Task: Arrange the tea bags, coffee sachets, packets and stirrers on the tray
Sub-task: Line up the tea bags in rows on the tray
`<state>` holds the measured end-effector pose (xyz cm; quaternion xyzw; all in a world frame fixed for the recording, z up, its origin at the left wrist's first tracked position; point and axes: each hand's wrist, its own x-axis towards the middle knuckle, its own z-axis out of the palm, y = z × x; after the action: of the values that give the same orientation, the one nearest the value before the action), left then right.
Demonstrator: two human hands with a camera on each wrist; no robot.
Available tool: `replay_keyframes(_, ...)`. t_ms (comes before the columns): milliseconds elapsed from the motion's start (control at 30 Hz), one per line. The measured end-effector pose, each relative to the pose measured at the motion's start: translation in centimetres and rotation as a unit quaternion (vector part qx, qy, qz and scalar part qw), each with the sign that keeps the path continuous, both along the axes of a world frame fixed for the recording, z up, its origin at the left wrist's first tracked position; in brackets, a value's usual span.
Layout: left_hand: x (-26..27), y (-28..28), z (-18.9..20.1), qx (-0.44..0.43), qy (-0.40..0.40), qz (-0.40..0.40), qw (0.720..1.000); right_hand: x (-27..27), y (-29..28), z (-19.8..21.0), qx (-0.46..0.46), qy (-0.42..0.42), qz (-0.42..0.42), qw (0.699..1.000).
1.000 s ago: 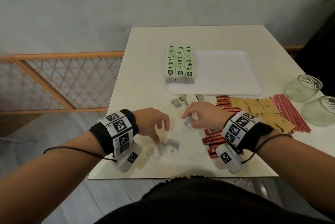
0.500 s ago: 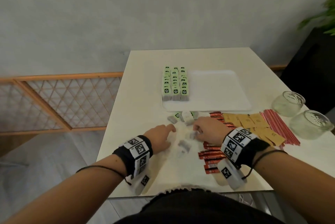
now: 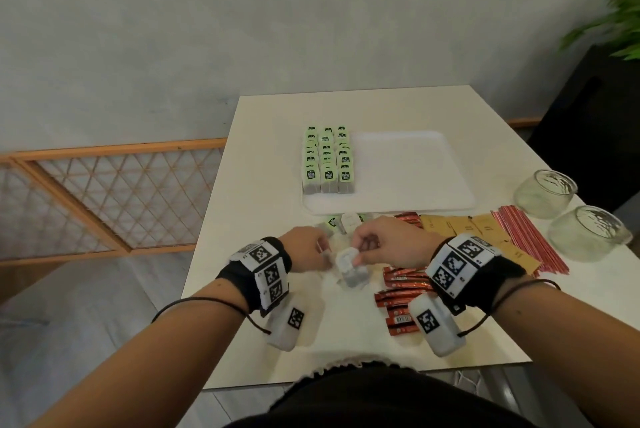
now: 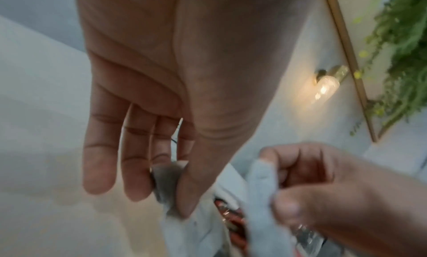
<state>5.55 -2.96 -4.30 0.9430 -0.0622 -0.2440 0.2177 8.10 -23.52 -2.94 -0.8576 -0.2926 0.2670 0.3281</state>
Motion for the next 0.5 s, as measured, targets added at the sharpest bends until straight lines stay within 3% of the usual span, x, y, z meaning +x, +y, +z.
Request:
replay_keyframes(100,0.1,-0.7,1.0,-0.147,0.004,0.062,0.987,-0.4,0.3,-0.4,0.035,-0.009,-0.061,0.998)
replay_keyframes(233,-0.2,-1.6,1.4,-0.257,0.001,0.098,0.962,-0.6,-0.6,-0.1,-0.027,-0.077,-0.066,0.994)
replay_keyframes(300,-0.3,-2.0,1.0,-0.25,-0.006,0.082,0.965,-0.7,-1.4,-0.1,-0.044,-0.08,-0.082,0.992)
replay_keyframes(500,-0.4,-3.3,-0.5,-0.095,-0.017,-0.035,0.995,0.4,-4.6,0.6,-0.033,-0.108,-0.206,0.972)
